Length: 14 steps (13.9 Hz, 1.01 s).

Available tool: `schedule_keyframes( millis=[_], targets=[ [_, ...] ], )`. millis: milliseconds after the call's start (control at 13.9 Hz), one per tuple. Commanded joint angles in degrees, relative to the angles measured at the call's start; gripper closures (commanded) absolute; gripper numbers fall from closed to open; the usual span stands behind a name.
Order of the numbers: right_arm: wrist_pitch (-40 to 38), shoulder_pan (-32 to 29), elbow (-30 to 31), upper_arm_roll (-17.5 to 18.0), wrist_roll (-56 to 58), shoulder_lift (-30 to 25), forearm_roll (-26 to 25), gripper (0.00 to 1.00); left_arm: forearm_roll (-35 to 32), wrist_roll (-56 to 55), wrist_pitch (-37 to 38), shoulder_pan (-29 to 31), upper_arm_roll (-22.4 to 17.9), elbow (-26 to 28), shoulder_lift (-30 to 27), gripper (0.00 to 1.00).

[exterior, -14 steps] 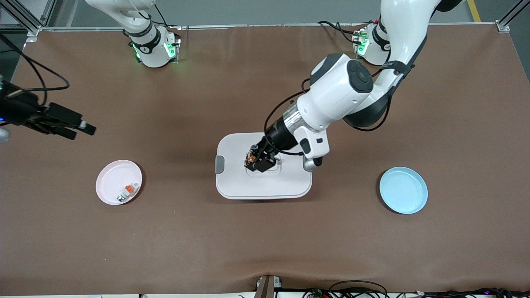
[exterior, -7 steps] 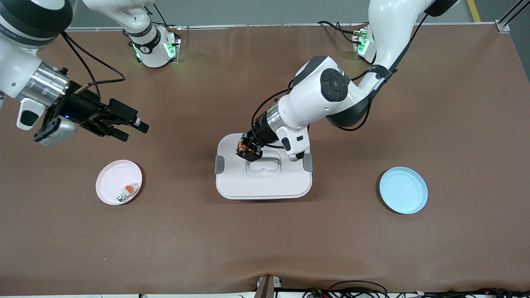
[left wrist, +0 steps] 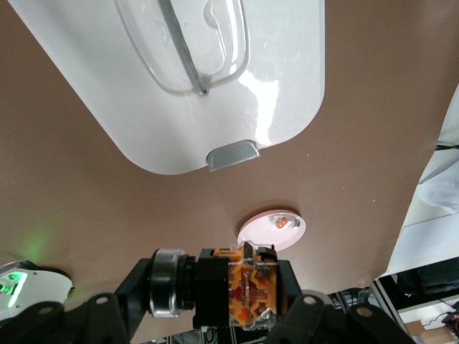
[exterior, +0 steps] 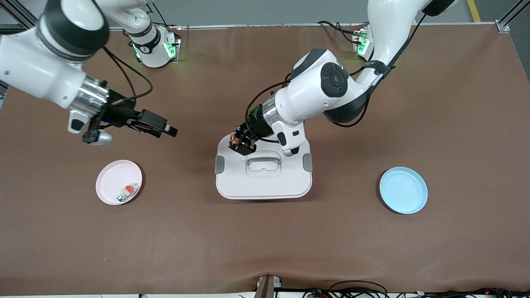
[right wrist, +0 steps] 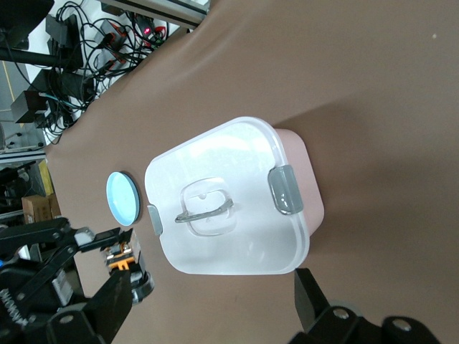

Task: Transfer orange switch to right arm and place
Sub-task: 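Hold the switch over the box while the right gripper reaches toward it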

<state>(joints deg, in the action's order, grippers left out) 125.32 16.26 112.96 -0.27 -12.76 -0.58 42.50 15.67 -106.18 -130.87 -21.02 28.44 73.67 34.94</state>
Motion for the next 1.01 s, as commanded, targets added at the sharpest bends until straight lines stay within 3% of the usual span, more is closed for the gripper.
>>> schedule_keyframes(
  millis=[0,360,936],
  targets=[
    [5.2,4.6,4.3,-0.5,-1.7,-2.1,1.3,0.00,1.3,-0.4,1.0,-0.9,-0.4,-1.6,0.4,1.00],
    [10.0,10.4,4.4,-0.5,-9.5,-2.5,1.0,0.00,1.3,-0.4,1.0,-1.3,-0.6,-1.6,0.6,1.00],
    [20.1,16.6,4.4,-0.4,-10.3,-0.7,0.2,0.00,1.2,-0.3,0.5,-1.3,-0.8,-1.6,0.6,1.00]
  ],
)
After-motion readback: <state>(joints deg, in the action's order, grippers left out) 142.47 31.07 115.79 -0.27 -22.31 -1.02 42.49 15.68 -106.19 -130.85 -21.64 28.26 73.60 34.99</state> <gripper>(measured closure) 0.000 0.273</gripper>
